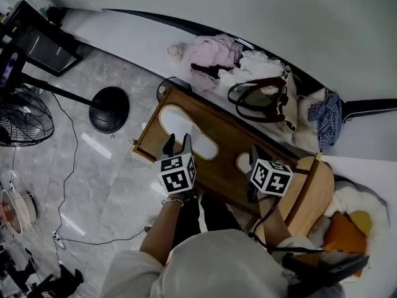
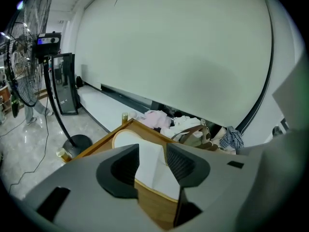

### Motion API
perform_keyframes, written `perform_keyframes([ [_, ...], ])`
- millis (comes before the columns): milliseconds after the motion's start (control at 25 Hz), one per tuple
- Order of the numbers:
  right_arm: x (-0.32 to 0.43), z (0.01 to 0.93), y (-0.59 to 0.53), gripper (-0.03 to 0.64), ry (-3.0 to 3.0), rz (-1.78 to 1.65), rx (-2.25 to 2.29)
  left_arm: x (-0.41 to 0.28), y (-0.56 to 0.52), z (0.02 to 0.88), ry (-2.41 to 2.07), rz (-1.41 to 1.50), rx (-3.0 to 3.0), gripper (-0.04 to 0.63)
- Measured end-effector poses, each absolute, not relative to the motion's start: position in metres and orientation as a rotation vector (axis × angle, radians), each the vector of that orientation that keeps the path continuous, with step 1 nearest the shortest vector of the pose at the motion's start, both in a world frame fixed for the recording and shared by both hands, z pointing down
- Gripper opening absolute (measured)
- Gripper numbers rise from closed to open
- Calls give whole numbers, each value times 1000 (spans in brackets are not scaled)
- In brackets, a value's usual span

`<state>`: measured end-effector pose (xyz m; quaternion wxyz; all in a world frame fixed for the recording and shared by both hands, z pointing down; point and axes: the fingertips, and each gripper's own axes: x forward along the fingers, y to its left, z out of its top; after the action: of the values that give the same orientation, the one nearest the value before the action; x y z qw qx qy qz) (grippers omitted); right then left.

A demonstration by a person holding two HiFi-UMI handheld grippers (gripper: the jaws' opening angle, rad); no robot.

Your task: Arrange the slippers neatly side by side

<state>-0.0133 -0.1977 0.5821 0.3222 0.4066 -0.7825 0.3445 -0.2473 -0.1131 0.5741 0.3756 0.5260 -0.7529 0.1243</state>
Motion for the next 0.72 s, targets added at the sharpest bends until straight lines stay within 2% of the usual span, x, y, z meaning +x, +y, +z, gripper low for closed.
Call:
perform_keyframes([
  [80,-10,583,-200,34,-2049,909,1069,-246,-119,578,-1925,327,1333,219],
  [160,-8,585,-201,34,-2042,912,1069,-244,-124,581,-1924,344,1323,230],
  [720,8,598,-208,34,-2009,941,1049,-239,-151,604,-1902,354,1233,232],
])
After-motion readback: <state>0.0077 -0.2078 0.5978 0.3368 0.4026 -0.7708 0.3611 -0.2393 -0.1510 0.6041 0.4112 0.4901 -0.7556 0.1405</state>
